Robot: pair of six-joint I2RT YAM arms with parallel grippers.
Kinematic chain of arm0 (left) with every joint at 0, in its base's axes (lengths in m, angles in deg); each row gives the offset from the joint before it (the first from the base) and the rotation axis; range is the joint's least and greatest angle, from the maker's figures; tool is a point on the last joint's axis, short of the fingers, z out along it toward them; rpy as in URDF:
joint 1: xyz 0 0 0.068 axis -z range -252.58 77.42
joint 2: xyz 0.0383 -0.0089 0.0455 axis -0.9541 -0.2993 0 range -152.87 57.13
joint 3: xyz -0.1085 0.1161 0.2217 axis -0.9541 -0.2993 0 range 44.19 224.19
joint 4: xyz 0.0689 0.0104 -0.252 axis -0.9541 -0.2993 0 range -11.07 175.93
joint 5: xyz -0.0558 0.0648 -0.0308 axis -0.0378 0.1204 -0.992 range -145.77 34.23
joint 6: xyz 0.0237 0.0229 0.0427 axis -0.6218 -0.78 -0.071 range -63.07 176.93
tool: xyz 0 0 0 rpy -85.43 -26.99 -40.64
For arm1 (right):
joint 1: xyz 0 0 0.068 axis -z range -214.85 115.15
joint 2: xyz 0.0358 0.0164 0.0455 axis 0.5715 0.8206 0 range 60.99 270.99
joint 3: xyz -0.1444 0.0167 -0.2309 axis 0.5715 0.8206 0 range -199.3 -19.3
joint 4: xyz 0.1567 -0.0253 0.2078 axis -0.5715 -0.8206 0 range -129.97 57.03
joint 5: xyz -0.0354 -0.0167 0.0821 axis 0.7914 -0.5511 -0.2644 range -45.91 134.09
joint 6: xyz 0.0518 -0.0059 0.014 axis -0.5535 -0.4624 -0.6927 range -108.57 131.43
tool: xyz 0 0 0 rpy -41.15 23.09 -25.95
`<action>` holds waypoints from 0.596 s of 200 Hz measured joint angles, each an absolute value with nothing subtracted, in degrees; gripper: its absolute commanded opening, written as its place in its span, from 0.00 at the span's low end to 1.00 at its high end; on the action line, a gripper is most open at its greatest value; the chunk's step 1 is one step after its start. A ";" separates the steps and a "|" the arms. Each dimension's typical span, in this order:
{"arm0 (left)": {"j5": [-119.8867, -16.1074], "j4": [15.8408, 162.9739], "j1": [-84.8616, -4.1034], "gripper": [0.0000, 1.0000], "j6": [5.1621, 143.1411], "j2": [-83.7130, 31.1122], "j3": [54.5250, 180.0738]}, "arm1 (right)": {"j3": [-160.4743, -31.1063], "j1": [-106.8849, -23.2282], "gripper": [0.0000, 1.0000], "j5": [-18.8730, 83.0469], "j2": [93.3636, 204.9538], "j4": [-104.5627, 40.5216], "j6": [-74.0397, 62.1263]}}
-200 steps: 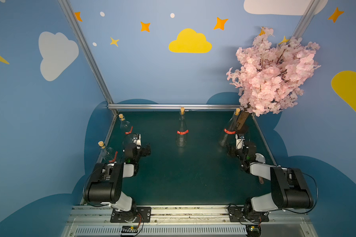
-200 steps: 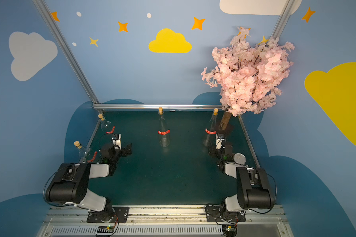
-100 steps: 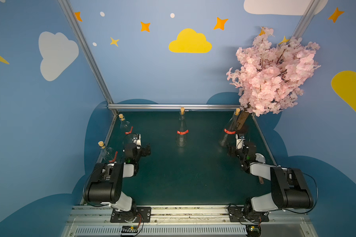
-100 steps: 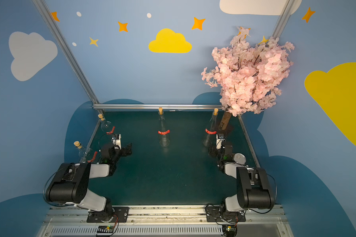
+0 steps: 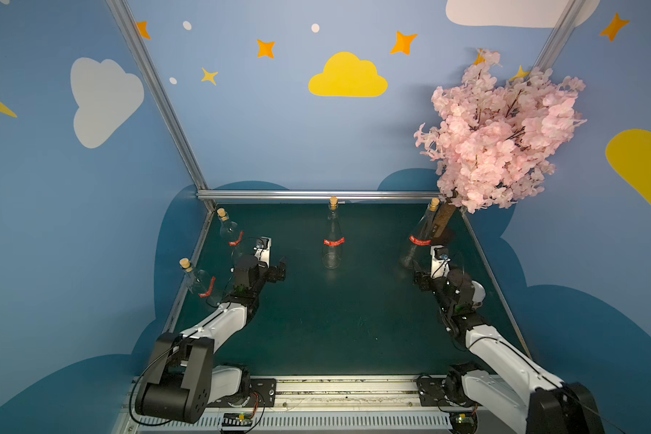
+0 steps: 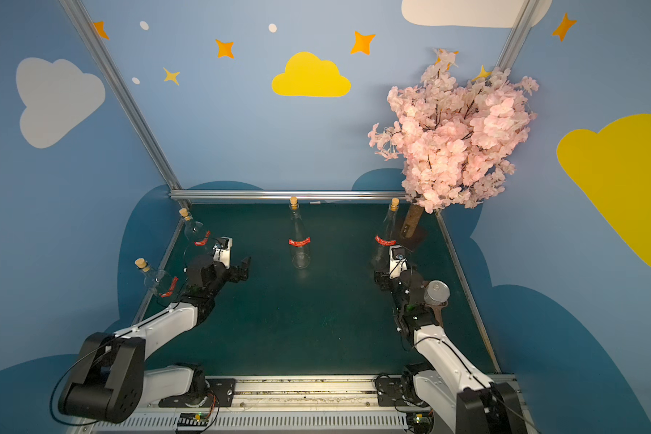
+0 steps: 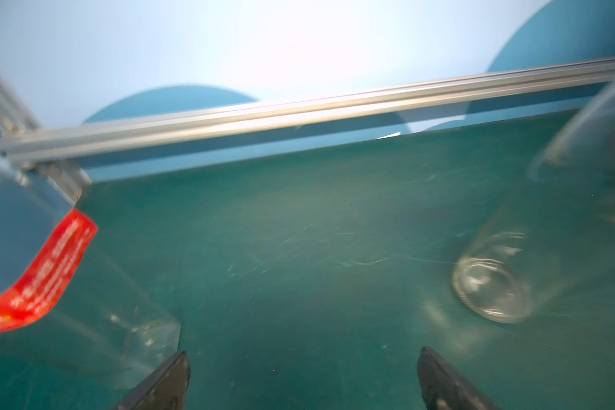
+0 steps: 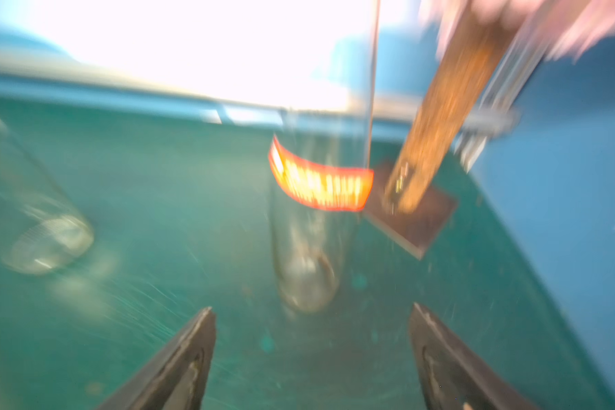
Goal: Remove the label from the bottle
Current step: Move the bottle to the center of the board.
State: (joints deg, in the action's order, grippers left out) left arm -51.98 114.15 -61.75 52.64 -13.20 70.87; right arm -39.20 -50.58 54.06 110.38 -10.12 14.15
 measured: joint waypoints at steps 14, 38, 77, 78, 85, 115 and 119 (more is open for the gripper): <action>-51.30 111.25 -57.49 0.99 51.70 -10.62 71.07 | -39.20 -52.18 0.84 53.91 102.62 -13.86 13.17; -51.43 105.78 -51.41 0.95 51.61 -7.32 72.69 | -39.75 -54.43 0.81 51.48 94.77 -19.32 9.43; -56.19 100.97 -46.89 0.95 54.52 -5.20 78.65 | -49.34 -61.38 0.83 45.95 102.80 -27.26 6.02; -56.24 100.95 -46.87 0.95 54.60 -5.24 78.83 | -49.95 -61.64 0.83 45.63 103.58 -27.41 5.97; -56.81 100.49 -46.54 0.95 55.37 -5.68 80.44 | -52.95 -62.89 0.82 44.45 107.06 -28.24 5.80; -60.67 98.55 -46.19 0.92 57.62 -10.84 89.69 | -65.98 -67.69 0.83 39.75 123.32 -31.76 6.67; -61.29 98.46 -46.19 0.92 57.69 -11.97 91.13 | -67.59 -68.22 0.82 39.07 125.40 -32.04 7.05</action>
